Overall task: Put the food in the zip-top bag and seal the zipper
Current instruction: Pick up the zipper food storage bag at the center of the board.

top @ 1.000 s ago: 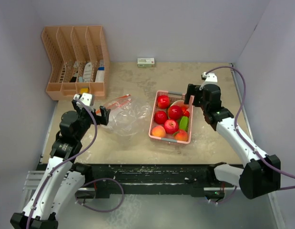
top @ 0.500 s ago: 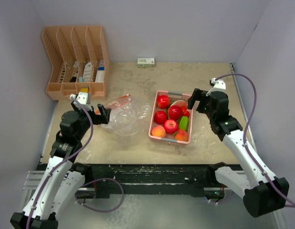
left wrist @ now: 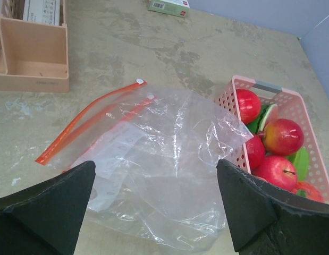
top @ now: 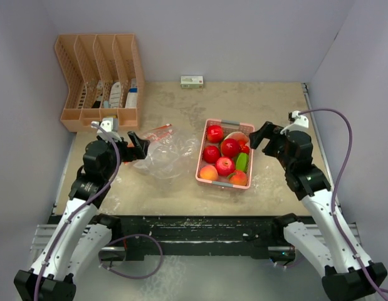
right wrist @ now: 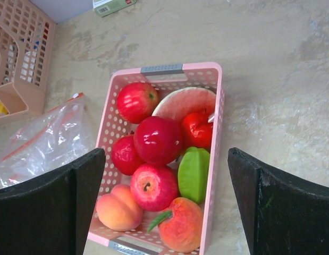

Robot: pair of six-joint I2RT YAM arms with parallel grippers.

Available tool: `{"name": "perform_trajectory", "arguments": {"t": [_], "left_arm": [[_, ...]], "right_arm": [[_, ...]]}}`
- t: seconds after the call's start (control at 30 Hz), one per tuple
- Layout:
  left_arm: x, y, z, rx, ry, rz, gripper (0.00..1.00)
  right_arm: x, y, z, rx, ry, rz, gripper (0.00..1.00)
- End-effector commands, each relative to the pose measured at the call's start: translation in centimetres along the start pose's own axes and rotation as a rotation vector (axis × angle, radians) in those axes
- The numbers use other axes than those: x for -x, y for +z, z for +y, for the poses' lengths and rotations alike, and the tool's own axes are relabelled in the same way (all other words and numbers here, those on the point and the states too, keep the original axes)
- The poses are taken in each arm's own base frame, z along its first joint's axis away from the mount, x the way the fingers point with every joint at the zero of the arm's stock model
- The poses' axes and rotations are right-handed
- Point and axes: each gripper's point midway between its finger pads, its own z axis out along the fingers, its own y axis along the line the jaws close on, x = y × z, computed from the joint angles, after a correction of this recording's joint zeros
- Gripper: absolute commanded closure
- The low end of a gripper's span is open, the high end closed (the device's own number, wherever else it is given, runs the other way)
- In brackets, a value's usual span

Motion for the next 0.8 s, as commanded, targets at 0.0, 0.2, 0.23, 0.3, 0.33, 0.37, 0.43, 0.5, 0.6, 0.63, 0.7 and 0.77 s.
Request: {"name": "perform_trajectory", "arguments": {"t": [0.0,0.2,0.23,0.3,0.33,0.37,0.43,0.5,0.6,0.63,0.7,0.77], "left_arm": [[3.8,-0.3,-2.3,-0.059,-0.086,-0.082,0.01],[4.6,-0.5,-3.5,-0.116,-0.088,-0.100,0.01],[4.6,-0.5,-3.6,-0.120,-0.089,-0.100,0.01],[4.5,-0.4,-3.6,-0.118,-0.093,-0.090,0.01],[4.4,-0.3,-3.6,-0.117,-0.095,-0.085,0.01],[4.3,-0.2,-3.6,-0.115,-0.095,-0.077,0.01],[4.3,-0.1,-3.6,-0.116,-0.094,-0.069,0.01],[4.4,-0.2,-3.8,-0.123,-0.089,-0.066,0.01],[4.5,-0.1,-3.9,-0.129,-0.085,-0.065,0.01],[4.6,-0.1,-4.0,-0.132,-0.085,-0.066,0.01],[4.8,-0.1,-4.1,-0.134,-0.085,-0.068,0.01],[4.8,-0.1,-4.2,-0.138,-0.083,-0.068,0.01]], "right_arm": [[0.3,-0.7,0.9,0.025,0.093,-0.004,0.01],[1.1,-1.3,0.0,-0.015,0.065,-0.037,0.01],[1.1,-1.3,-0.1,-0.021,0.059,-0.039,0.01],[1.3,-1.2,-0.3,-0.036,0.050,-0.039,0.01],[1.3,-1.2,-0.4,-0.042,0.044,-0.038,0.01],[1.3,-1.1,-0.5,-0.046,0.039,-0.035,0.01],[1.3,-1.0,-0.5,-0.053,0.032,-0.027,0.01],[1.3,-0.9,-0.6,-0.059,0.025,-0.024,0.01],[1.3,-0.9,-0.5,-0.048,0.021,-0.029,0.00],[1.4,-0.9,-0.4,-0.043,0.016,-0.031,0.01],[1.5,-1.0,-0.3,-0.038,0.002,-0.034,0.00],[1.6,-1.0,-0.4,-0.038,-0.012,-0.034,0.01]]}}
